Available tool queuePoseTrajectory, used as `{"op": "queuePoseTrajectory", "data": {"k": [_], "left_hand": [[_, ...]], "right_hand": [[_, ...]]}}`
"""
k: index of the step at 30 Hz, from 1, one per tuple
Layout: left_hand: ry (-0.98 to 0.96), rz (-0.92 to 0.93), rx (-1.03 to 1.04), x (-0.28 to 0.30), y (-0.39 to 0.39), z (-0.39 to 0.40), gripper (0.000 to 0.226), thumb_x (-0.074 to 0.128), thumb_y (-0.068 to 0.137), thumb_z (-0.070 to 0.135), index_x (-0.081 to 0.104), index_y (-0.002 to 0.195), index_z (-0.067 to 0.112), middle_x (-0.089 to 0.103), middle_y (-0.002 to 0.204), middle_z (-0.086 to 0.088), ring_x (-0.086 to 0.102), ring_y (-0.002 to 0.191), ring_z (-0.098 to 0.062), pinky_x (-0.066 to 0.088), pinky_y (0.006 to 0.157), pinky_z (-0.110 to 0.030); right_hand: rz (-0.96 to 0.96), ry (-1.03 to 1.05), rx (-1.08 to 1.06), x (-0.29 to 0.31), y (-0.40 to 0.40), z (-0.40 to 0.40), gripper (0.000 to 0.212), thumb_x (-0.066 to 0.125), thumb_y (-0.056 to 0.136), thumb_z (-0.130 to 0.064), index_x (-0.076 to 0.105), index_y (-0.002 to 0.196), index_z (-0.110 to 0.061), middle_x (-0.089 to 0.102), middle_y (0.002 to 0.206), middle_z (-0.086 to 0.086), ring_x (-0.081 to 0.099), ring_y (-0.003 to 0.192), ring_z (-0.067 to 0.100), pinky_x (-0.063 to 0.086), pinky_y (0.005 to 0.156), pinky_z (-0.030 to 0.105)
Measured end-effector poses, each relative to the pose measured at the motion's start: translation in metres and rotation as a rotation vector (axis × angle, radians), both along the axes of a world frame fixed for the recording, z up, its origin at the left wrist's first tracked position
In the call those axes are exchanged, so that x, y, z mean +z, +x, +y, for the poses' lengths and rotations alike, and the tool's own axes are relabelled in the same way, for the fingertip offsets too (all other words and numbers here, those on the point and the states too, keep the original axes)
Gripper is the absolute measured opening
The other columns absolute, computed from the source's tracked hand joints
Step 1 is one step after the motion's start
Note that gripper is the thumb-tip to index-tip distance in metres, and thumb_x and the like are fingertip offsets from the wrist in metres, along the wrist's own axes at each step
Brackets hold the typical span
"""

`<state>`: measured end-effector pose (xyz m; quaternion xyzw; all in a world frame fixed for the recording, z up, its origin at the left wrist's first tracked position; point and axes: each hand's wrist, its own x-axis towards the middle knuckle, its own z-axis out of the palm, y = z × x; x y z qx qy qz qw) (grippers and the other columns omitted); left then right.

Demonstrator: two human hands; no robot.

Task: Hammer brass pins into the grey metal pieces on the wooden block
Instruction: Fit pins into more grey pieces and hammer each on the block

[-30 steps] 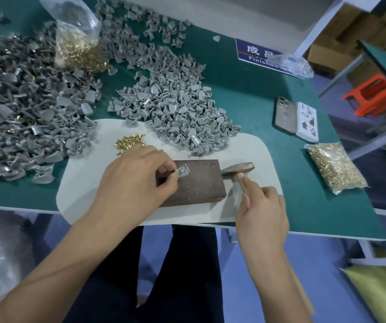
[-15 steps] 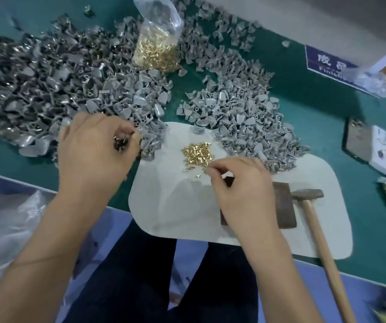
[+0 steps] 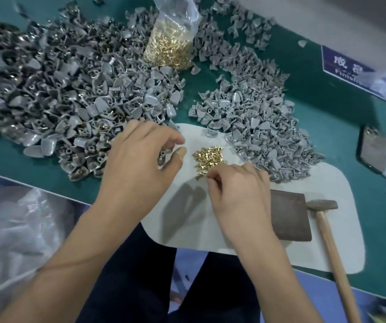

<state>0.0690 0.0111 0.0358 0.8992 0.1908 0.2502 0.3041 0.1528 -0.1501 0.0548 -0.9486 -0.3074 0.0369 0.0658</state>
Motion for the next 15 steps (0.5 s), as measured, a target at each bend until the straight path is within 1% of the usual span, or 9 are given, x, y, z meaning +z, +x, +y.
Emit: {"op": "queuePoseTrajectory", "data": {"k": [2, 4, 6, 8, 9, 10, 13, 14, 15], "left_hand": [[-0.007, 0.018, -0.053, 0.0, 0.013, -0.005, 0.012, 0.067, 0.091, 0.028, 0.068, 0.104, 0.027, 0.059, 0.091, 0.014, 0.047, 0.091, -0.012, 0.041, 0.082, -0.033], [-0.001, 0.046, -0.104, -0.001, 0.032, -0.008, 0.014, 0.066, 0.092, 0.028, 0.068, 0.105, 0.03, 0.06, 0.092, 0.015, 0.049, 0.091, -0.012, 0.043, 0.083, -0.035], [0.018, 0.079, -0.136, -0.003, 0.053, -0.007, 0.017, 0.066, 0.092, 0.028, 0.069, 0.109, 0.03, 0.062, 0.097, 0.013, 0.053, 0.096, -0.016, 0.044, 0.087, -0.037], [0.035, 0.111, -0.151, -0.004, 0.076, -0.008, 0.02, 0.068, 0.091, 0.028, 0.069, 0.112, 0.029, 0.064, 0.103, 0.011, 0.054, 0.101, -0.018, 0.043, 0.089, -0.037], [0.048, 0.126, -0.154, -0.004, 0.086, -0.008, 0.022, 0.069, 0.091, 0.029, 0.068, 0.113, 0.029, 0.065, 0.106, 0.009, 0.054, 0.104, -0.019, 0.043, 0.089, -0.037], [0.074, 0.143, -0.149, -0.004, 0.094, -0.009, 0.023, 0.07, 0.09, 0.031, 0.068, 0.114, 0.03, 0.064, 0.109, 0.008, 0.054, 0.107, -0.019, 0.043, 0.09, -0.038], [0.211, 0.237, -0.114, -0.006, 0.112, -0.012, 0.025, 0.073, 0.088, 0.038, 0.07, 0.112, 0.032, 0.062, 0.111, 0.006, 0.05, 0.11, -0.02, 0.041, 0.089, -0.039], [0.243, 0.27, -0.106, -0.005, 0.115, -0.013, 0.021, 0.073, 0.088, 0.039, 0.072, 0.109, 0.033, 0.062, 0.11, 0.006, 0.049, 0.108, -0.02, 0.039, 0.087, -0.038], [0.26, 0.293, -0.105, -0.004, 0.117, -0.013, 0.017, 0.073, 0.089, 0.038, 0.074, 0.105, 0.032, 0.062, 0.108, 0.006, 0.047, 0.106, -0.02, 0.036, 0.084, -0.037]], "right_hand": [[0.022, -0.013, 0.002, 0.002, 0.001, 0.001, 0.018, 0.056, 0.096, -0.028, 0.067, 0.11, -0.031, 0.071, 0.102, -0.007, 0.057, 0.103, 0.022, 0.032, 0.091, 0.04], [0.037, 0.039, 0.001, 0.004, 0.002, -0.005, 0.025, 0.056, 0.095, -0.022, 0.068, 0.117, -0.024, 0.066, 0.107, -0.002, 0.059, 0.103, 0.025, 0.037, 0.094, 0.042], [0.071, 0.164, -0.002, 0.005, 0.003, -0.017, 0.029, 0.054, 0.096, -0.014, 0.068, 0.122, -0.017, 0.059, 0.111, 0.003, 0.059, 0.099, 0.029, 0.043, 0.093, 0.046], [0.138, 0.338, -0.013, 0.005, 0.005, -0.031, 0.029, 0.049, 0.1, -0.01, 0.067, 0.121, -0.016, 0.054, 0.114, 0.002, 0.058, 0.094, 0.028, 0.047, 0.09, 0.048], [0.147, 0.406, -0.02, 0.005, 0.006, -0.037, 0.026, 0.048, 0.102, -0.011, 0.067, 0.118, -0.018, 0.054, 0.113, 0.0, 0.058, 0.094, 0.026, 0.048, 0.089, 0.047], [0.132, 0.457, -0.033, 0.006, 0.008, -0.043, 0.024, 0.048, 0.103, -0.012, 0.067, 0.116, -0.02, 0.054, 0.112, -0.002, 0.057, 0.096, 0.021, 0.047, 0.089, 0.043], [0.085, 0.601, -0.09, 0.012, 0.016, -0.059, 0.018, 0.053, 0.104, -0.013, 0.066, 0.11, -0.024, 0.056, 0.107, -0.009, 0.054, 0.1, 0.002, 0.043, 0.088, 0.02], [0.076, 0.657, -0.108, 0.014, 0.019, -0.065, 0.018, 0.055, 0.103, -0.013, 0.066, 0.108, -0.026, 0.058, 0.105, -0.011, 0.055, 0.101, 0.001, 0.042, 0.086, 0.015], [0.064, 0.713, -0.125, 0.016, 0.021, -0.071, 0.019, 0.058, 0.102, -0.012, 0.066, 0.106, -0.029, 0.06, 0.104, -0.014, 0.057, 0.1, 0.001, 0.043, 0.084, 0.012]]}}
